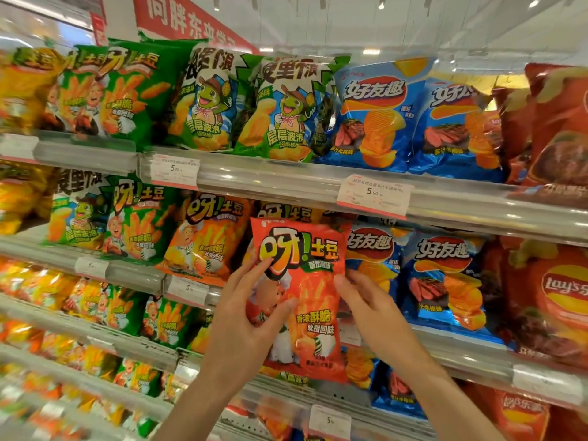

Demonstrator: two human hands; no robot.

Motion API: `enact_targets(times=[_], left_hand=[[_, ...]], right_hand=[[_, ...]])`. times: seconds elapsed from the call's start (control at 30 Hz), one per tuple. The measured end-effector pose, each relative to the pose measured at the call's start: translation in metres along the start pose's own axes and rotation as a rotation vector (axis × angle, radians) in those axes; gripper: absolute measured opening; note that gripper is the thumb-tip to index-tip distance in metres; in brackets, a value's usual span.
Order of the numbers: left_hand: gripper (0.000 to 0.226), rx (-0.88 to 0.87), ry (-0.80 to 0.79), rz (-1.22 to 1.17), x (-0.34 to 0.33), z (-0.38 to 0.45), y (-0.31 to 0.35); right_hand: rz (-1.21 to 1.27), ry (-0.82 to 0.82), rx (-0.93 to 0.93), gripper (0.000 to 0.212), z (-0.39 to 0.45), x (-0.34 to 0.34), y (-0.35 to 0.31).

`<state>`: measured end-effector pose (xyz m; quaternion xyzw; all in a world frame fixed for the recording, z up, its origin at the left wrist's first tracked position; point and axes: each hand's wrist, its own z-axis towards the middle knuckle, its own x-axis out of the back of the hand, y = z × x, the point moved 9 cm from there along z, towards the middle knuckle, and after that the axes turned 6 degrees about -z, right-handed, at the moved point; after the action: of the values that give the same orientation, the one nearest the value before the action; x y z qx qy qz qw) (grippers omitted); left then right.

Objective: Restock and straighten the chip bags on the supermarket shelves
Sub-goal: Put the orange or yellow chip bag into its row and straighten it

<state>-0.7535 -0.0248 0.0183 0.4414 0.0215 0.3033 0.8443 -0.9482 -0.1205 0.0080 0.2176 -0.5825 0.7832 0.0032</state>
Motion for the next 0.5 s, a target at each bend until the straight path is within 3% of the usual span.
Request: enact_targets(times=[0.13, 0.37, 0.5], left_hand=[[0.066, 0.029, 0.019, 0.018, 0.003, -0.012, 0.004], [0.068, 0.067, 0.037, -0.003, 0.032, -0.019, -0.007], [0.072, 0.095, 0.04, -0.011, 0.065, -0.015, -0.024]], right_hand=[[0.077, -0.089, -0.011, 0.047, -0.004, -0.019, 0.007], [0.085, -0.06, -0.038, 0.035, 0.0, -0.047, 0.006], [0.111, -0.06, -0.038, 0.045, 0.004, -0.079, -0.013]])
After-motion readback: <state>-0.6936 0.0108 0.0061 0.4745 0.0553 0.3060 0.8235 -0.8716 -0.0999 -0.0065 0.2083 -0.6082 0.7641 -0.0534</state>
